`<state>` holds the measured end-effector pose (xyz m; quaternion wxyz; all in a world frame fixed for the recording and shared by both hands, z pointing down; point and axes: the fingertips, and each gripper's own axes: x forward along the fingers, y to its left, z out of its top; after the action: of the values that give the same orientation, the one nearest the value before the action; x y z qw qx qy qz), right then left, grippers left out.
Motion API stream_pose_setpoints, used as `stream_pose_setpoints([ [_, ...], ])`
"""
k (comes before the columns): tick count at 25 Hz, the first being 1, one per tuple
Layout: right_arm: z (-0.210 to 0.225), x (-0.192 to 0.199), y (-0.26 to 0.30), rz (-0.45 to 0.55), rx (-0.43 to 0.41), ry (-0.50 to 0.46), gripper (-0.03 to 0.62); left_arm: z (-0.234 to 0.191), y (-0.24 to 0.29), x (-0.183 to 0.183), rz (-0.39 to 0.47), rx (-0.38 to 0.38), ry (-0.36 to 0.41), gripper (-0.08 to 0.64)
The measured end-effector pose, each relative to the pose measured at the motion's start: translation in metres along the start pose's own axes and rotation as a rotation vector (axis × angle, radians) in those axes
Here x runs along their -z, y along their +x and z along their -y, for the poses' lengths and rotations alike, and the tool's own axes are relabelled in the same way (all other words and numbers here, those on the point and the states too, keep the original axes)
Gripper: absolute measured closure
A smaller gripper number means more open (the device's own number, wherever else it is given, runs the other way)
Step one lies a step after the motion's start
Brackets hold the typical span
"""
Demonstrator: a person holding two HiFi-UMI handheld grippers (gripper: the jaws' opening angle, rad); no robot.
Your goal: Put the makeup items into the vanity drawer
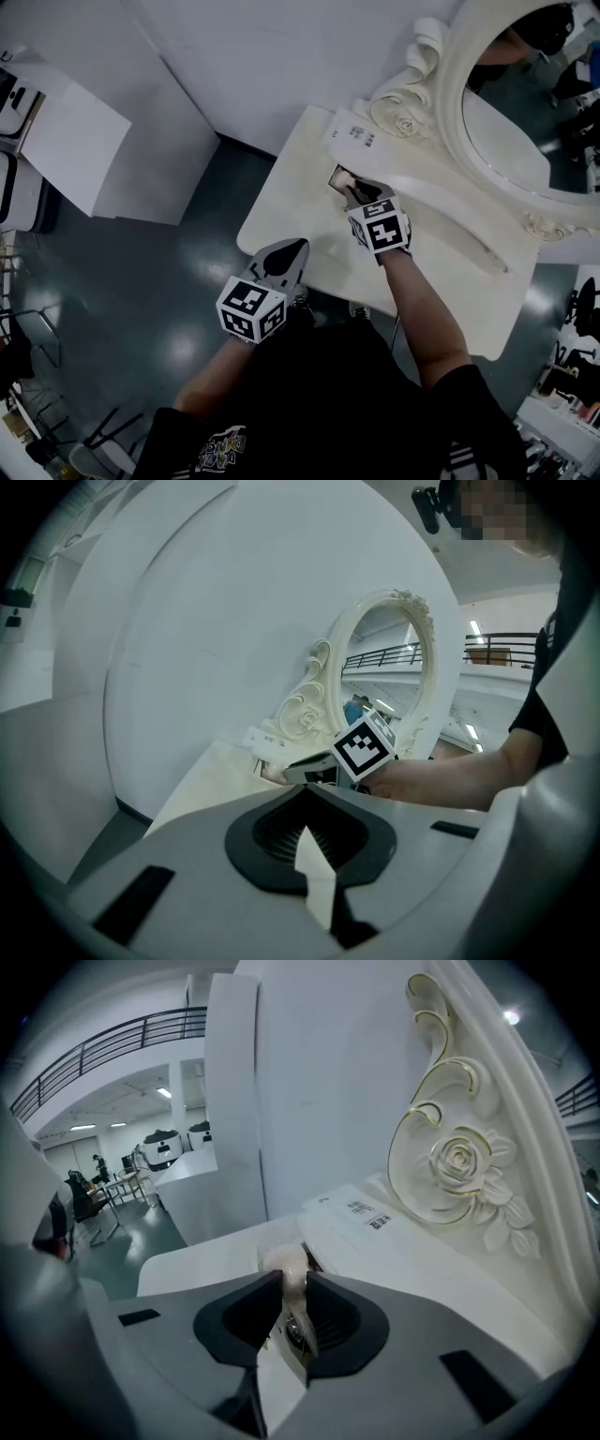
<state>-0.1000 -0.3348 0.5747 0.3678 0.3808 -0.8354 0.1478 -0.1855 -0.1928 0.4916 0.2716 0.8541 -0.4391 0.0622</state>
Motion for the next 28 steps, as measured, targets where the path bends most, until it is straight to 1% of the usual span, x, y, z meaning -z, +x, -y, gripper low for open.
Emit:
stream_pose_setpoints([
  [5,-0.003,0.007,0.014,-0.079,0.006,-0.015,0.498,-0.01,0.006,-0.006,-0.001,0.03,-0.002,0.56],
  [10,0.004,0.007,0.022,-0.148,0.026,-0.016,0.497,-0.02,0.007,-0.007,-0.008,0.046,-0.011,0.56],
  [13,0.007,0.01,0.026,-0.191,0.014,0.0,0.488,-0.025,0.008,-0.007,-0.012,0.053,-0.015,0.559],
  [16,0.005,0.01,0.028,-0.223,0.004,-0.011,0.488,-0.028,0.01,-0.009,-0.013,0.064,-0.015,0.56],
  [19,0.004,0.007,0.027,-0.226,0.005,-0.011,0.485,-0.028,0.012,-0.011,-0.017,0.077,-0.014,0.56],
  [23,0.003,0.007,0.024,-0.205,0.007,-0.002,0.469,-0.025,0.014,-0.011,-0.023,0.092,-0.009,0.56],
  [24,0.002,0.006,0.023,-0.195,0.002,0.007,0.46,-0.024,0.015,-0.011,-0.023,0.097,-0.006,0.559],
  [26,0.001,0.004,0.019,-0.175,-0.008,0.026,0.42,-0.021,0.017,-0.012,-0.024,0.11,0.002,0.56],
  [28,-0.001,0.004,0.014,-0.157,-0.012,0.037,0.41,-0.016,0.019,-0.013,-0.026,0.124,0.011,0.56],
])
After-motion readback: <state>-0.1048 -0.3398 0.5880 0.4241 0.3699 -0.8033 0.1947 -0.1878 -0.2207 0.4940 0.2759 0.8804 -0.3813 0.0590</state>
